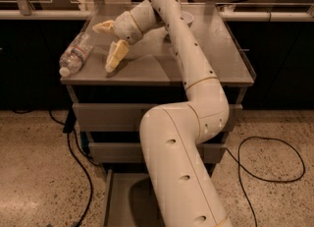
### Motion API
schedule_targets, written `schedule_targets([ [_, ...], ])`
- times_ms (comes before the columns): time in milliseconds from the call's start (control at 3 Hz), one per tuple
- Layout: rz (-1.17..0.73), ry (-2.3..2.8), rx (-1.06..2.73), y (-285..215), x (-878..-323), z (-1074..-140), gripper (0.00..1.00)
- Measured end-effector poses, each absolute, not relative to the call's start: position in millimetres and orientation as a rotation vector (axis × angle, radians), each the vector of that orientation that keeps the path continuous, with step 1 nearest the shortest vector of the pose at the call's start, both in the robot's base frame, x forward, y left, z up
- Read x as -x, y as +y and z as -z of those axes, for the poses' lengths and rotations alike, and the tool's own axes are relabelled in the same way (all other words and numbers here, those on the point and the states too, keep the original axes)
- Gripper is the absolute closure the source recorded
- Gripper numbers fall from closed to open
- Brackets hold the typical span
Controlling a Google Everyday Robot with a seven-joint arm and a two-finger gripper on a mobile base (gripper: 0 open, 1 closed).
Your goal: Place water bottle into bottom drawer
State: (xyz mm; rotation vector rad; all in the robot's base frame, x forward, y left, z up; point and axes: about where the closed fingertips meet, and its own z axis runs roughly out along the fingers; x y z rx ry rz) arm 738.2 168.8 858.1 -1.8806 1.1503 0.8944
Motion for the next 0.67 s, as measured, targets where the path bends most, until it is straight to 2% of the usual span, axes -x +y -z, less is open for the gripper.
schedule_targets([
  [667,-0.933,1.027,1.930,219.9,-723.6,-858.7,0.00],
])
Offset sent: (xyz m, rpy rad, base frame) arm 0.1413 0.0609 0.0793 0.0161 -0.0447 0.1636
